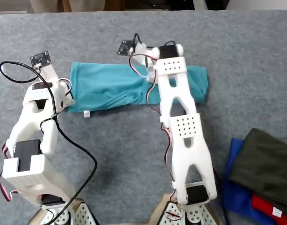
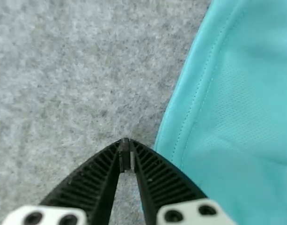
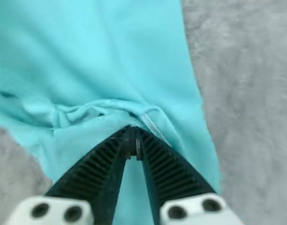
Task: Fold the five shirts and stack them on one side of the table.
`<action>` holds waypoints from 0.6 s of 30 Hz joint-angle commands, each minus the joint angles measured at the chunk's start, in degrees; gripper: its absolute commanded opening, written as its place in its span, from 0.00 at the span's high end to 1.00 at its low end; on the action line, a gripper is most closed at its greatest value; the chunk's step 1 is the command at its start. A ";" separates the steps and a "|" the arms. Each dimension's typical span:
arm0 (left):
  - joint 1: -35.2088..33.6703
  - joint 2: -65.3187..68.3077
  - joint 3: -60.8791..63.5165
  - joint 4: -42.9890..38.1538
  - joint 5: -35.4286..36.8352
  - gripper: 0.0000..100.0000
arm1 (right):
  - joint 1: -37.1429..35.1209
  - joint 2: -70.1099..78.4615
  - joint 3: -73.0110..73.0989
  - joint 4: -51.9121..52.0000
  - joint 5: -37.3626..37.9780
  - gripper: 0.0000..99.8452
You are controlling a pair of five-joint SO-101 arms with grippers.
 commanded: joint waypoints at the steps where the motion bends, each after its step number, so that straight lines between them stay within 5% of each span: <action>1: -0.09 -0.40 -2.20 0.00 -0.44 0.98 | -1.10 -4.18 -11.47 7.47 -0.70 0.99; 7: -2.02 -0.92 -4.04 0.97 0.53 0.87 | 4.62 -14.29 -9.45 8.97 -8.18 0.99; 11: -5.54 -0.22 -15.12 10.64 7.30 0.77 | 9.71 -20.26 -5.41 8.97 -16.62 0.99; 18: -2.37 11.56 -38.24 24.53 0.53 0.76 | 16.04 -25.80 8.31 8.88 -28.57 0.99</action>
